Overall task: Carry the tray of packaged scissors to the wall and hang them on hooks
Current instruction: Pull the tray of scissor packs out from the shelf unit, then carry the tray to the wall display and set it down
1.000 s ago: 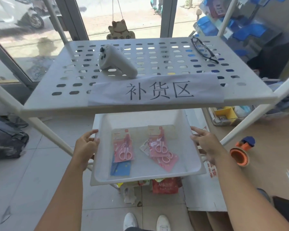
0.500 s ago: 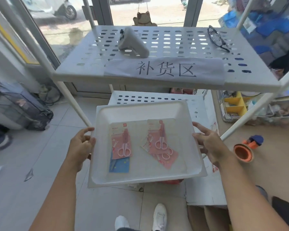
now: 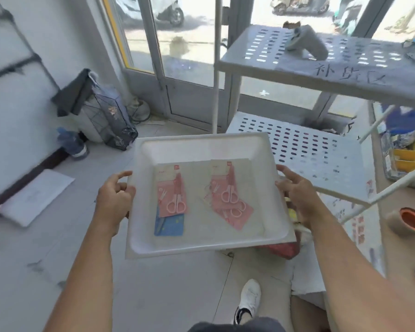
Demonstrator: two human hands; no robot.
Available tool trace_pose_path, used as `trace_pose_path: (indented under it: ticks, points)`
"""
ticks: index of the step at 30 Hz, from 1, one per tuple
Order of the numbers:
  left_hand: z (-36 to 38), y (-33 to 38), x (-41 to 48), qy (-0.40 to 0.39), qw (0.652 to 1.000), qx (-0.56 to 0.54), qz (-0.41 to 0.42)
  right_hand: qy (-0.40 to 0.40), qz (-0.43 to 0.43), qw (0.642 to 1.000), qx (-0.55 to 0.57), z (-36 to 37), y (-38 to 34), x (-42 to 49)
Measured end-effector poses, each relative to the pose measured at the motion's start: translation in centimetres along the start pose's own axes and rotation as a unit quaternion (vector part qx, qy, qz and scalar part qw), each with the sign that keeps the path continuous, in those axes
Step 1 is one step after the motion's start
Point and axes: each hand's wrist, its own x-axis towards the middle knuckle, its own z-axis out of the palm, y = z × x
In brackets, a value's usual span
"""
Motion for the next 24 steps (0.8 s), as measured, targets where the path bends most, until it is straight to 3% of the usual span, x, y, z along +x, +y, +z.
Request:
trace_pose_path:
  ticks: [9,18,24]
  points:
    - [-20.8,-9.6,-10.2,0.228,0.971,-0.009,-0.064,-0.168,-0.019,0.983,-0.073,22.1,-1.2,-5.1]
    - [-33.5,-16.9,-18.6,0.420,0.892,-0.051,-0.158,-0.378,-0.033,0.913,-0.148,42.0,-2.8,-9.6]
    - [-39.7,-18.8,-19.7,0.503,0.839,-0.055,-0.199,-0.469,-0.026,0.868,-0.159,55.3,-4.3,-10.8]
